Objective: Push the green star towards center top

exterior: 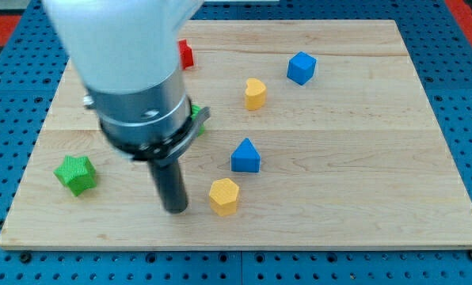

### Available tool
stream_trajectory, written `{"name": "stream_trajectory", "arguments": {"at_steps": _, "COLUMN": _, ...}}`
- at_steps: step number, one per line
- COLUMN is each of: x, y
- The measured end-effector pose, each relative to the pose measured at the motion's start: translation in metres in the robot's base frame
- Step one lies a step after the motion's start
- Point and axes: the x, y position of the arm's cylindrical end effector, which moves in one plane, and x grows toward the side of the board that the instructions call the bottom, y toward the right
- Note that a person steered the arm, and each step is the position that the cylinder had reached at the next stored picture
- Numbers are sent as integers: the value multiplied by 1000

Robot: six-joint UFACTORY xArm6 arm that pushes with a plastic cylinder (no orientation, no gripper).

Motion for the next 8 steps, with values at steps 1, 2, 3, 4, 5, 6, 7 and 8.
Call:
{"name": "stream_trajectory", "arguments": {"at_steps": 1, "x": -45, "y": -9}}
{"name": "stream_trajectory", "arguments": {"at_steps": 2, "x": -89, "y": -10}}
{"name": "stream_trajectory", "arguments": {"at_steps": 3, "x": -108, "y": 8}}
{"name": "stream_trajectory", "arguments": {"at_steps": 4, "x": -158, "y": 19}}
{"name": "stream_trajectory", "arguments": {"at_steps": 5, "x": -209, "y": 43}}
{"name": "stream_trajectory", "arguments": {"at_steps": 6, "x": -259, "y": 29}}
{"name": "stream_trajectory", "arguments": {"at_steps": 7, "x": -285, "y": 20}}
{"name": "stream_trajectory", "arguments": {"at_steps": 8, "x": -285, "y": -11}}
